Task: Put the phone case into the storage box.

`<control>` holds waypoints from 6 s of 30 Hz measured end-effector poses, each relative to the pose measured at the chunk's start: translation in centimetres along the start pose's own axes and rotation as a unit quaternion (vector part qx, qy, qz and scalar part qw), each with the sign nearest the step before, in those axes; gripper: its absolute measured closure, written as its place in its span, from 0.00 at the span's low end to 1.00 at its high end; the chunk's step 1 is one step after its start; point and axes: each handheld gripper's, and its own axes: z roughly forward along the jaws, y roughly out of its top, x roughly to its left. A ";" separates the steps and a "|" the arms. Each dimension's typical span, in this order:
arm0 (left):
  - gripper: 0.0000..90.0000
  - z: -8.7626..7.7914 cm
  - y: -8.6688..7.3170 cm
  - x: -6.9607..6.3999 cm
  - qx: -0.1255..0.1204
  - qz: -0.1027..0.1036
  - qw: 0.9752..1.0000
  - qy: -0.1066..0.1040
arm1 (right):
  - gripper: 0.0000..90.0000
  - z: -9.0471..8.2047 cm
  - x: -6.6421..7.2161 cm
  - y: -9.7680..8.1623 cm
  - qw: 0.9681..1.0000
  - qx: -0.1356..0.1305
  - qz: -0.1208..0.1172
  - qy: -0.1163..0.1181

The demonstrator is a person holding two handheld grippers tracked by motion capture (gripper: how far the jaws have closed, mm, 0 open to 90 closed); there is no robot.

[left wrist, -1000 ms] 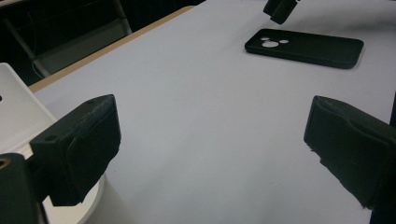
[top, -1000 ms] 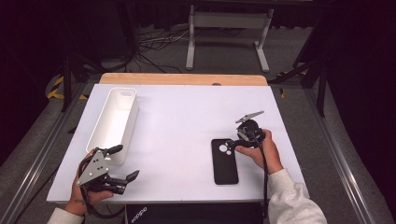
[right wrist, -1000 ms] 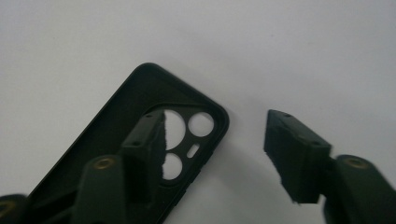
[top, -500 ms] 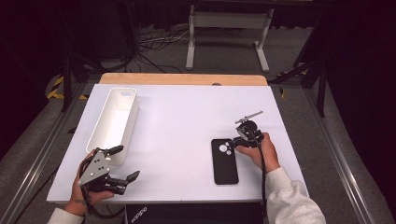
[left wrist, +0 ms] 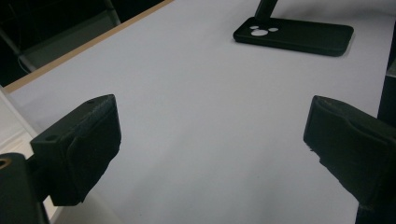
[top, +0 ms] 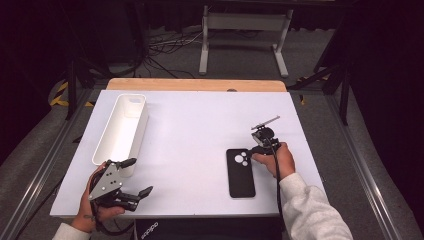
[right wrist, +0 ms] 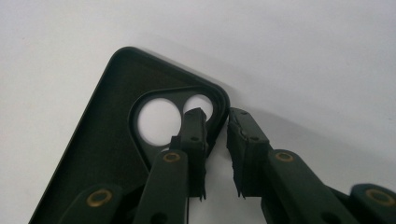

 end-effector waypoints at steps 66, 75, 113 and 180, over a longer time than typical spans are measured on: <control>0.10 3.3 2.7 -0.7 -0.018 -0.023 0.999 0.025 | 0.98 -6.3 2.9 -3.0 0.923 -0.384 -0.007 0.024; 0.12 6.2 4.9 -1.6 -0.033 -0.028 0.999 0.006 | 0.98 -6.1 4.1 -2.9 0.912 -0.408 -0.015 0.030; 0.44 11.5 9.8 -2.7 -0.082 -0.083 0.993 -0.015 | 0.98 -4.1 10.3 -3.4 0.892 -0.442 -0.097 -0.014; 0.93 8.7 10.0 -0.7 -0.091 -0.073 0.993 0.025 | 0.87 -4.8 13.0 -4.7 0.871 -0.452 -0.195 0.004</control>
